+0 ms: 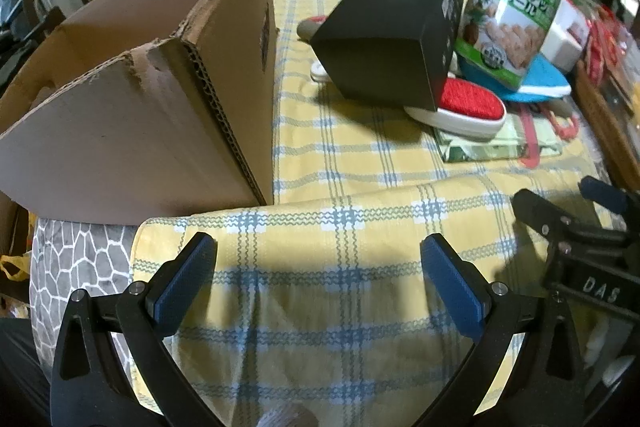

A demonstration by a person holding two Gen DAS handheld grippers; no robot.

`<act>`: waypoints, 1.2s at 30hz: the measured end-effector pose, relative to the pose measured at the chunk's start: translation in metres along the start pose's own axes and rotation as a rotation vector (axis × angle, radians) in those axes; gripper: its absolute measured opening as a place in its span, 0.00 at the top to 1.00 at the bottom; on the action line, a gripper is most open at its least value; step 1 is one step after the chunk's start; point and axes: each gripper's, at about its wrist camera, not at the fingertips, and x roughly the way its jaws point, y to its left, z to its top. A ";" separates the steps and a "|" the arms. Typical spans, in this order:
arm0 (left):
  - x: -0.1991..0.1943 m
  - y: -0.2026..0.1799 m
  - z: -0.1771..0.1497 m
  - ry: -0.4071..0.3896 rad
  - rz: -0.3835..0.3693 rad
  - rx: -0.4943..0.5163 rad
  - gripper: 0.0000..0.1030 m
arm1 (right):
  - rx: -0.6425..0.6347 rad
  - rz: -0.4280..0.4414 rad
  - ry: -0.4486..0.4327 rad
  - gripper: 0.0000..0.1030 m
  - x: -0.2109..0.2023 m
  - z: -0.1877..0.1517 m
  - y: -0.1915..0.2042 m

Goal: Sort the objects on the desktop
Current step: 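Move both grippers toward the green can and black box on the cloth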

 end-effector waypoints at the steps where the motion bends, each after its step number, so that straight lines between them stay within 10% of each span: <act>1: 0.000 0.000 0.000 0.017 -0.004 0.010 0.00 | 0.004 0.000 0.017 0.00 0.000 0.001 0.000; 20: 0.005 0.001 0.012 0.161 -0.012 0.038 0.00 | 0.052 -0.028 0.150 0.00 0.003 0.007 0.001; 36: -0.057 -0.005 0.009 -0.040 -0.106 0.153 0.00 | 0.095 -0.053 -0.054 0.01 -0.059 0.024 -0.011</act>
